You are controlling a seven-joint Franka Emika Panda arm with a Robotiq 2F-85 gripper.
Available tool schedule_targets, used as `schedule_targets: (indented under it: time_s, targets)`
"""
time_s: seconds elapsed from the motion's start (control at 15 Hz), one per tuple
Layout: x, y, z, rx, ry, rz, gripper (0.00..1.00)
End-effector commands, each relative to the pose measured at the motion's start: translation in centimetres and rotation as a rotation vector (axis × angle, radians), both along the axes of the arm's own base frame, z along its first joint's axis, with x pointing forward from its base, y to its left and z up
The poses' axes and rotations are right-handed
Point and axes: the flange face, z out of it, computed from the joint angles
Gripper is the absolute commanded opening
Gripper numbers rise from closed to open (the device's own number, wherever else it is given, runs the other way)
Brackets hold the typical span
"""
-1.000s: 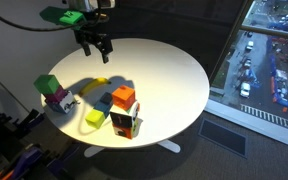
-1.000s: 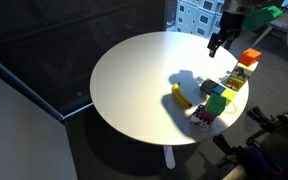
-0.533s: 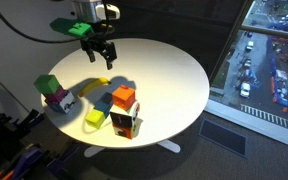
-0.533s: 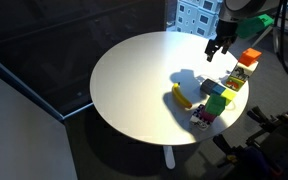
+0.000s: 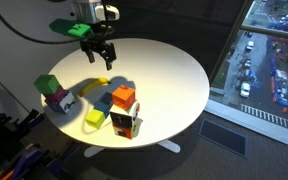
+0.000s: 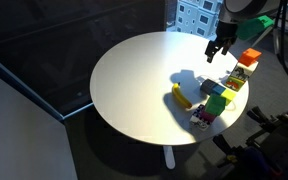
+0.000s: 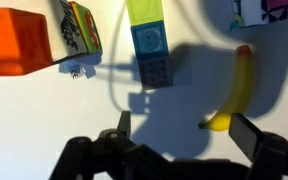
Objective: Pick up the gray block and place on top of the blue and the yellow block
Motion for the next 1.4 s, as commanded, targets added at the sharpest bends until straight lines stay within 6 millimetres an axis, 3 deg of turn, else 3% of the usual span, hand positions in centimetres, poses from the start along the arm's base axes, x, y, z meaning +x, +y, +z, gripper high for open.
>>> schedule_targets:
  time_s: [0.0,0.67,1.33]
  targets:
    - [-0.8,-0.4,-1.0,-0.007,-0.015,0.027,1.00]
    - [-2.2,-2.0,-6.4,0.011,0.016,0.076,1.00]
    - [-1.8,-1.8,-11.8,-0.037,0.035,0.119,1.00]
